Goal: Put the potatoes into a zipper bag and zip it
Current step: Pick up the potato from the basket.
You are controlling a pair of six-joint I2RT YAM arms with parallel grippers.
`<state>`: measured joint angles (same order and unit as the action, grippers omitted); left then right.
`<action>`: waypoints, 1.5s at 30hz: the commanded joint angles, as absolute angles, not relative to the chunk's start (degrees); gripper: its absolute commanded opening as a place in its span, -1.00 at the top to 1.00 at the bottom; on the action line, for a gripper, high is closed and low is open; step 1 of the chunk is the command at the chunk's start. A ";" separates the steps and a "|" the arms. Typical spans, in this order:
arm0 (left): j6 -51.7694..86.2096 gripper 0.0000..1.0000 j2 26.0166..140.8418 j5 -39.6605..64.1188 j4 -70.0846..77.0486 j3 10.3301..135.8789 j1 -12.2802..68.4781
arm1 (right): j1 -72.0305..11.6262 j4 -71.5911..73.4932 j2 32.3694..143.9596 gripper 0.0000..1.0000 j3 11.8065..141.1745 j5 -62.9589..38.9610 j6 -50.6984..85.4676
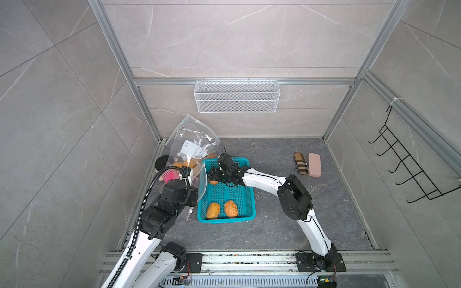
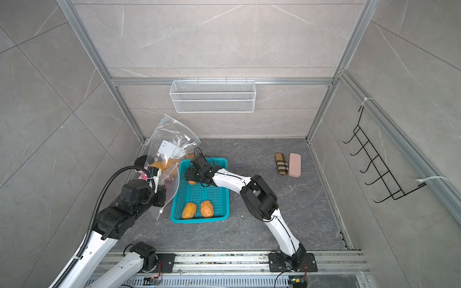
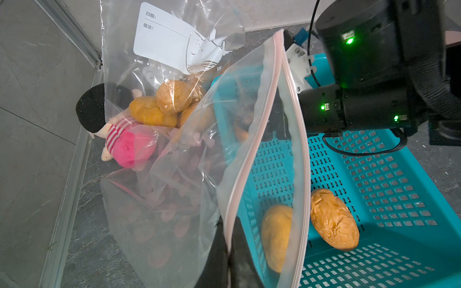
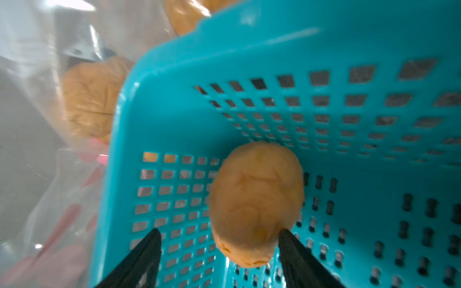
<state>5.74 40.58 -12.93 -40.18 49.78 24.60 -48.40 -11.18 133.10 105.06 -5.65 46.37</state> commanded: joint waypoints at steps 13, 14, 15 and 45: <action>4.84 1.00 40.69 -11.69 -38.41 49.39 24.26 | -48.34 -17.84 141.08 -0.48 113.55 -6.28 46.76; 4.80 1.00 40.79 -11.69 -38.50 49.37 24.26 | -48.25 -18.01 141.47 -0.48 114.10 -6.16 46.99; 4.84 1.00 40.97 -11.65 -38.50 49.39 24.26 | -48.12 -18.23 142.03 -0.47 114.66 -6.28 47.32; 4.90 1.00 42.62 -9.90 -39.29 49.63 24.08 | -55.40 8.79 94.37 0.06 66.75 -3.26 31.13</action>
